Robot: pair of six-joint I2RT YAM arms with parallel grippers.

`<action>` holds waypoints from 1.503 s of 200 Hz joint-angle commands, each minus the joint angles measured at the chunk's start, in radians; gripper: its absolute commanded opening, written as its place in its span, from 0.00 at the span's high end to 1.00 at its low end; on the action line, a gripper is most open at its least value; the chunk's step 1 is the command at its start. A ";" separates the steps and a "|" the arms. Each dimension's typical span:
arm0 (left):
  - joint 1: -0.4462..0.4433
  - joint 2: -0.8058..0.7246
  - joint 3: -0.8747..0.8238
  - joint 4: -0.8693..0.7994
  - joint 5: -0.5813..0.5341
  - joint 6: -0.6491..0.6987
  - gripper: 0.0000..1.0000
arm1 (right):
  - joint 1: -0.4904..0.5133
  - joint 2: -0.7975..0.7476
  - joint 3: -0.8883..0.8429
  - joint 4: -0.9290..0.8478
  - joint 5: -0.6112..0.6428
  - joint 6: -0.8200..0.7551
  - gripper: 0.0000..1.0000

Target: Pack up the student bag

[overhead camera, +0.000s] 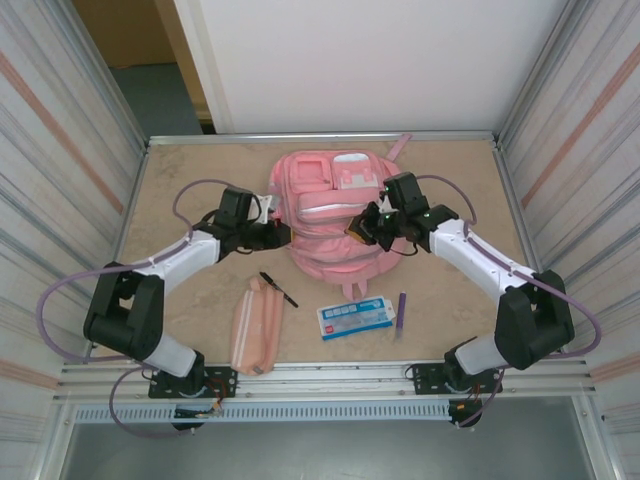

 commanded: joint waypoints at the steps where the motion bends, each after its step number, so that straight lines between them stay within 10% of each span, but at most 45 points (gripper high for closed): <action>1: 0.094 0.029 -0.004 0.136 0.036 0.040 1.00 | -0.092 0.005 0.088 -0.168 -0.094 -0.238 1.00; 102: 0.007 0.051 -0.113 0.369 0.145 -0.098 1.00 | -0.210 0.162 0.153 -0.282 -0.147 -0.524 1.00; 125: -0.071 0.032 -0.091 0.292 0.095 0.003 0.64 | -0.211 0.156 0.151 -0.280 -0.160 -0.523 1.00; 146: -0.134 0.011 -0.071 0.185 -0.052 0.116 0.54 | -0.223 0.158 0.153 -0.297 -0.190 -0.534 1.00; 300: -0.255 0.176 0.049 0.093 -0.254 0.305 0.57 | -0.239 0.132 0.153 -0.303 -0.211 -0.548 1.00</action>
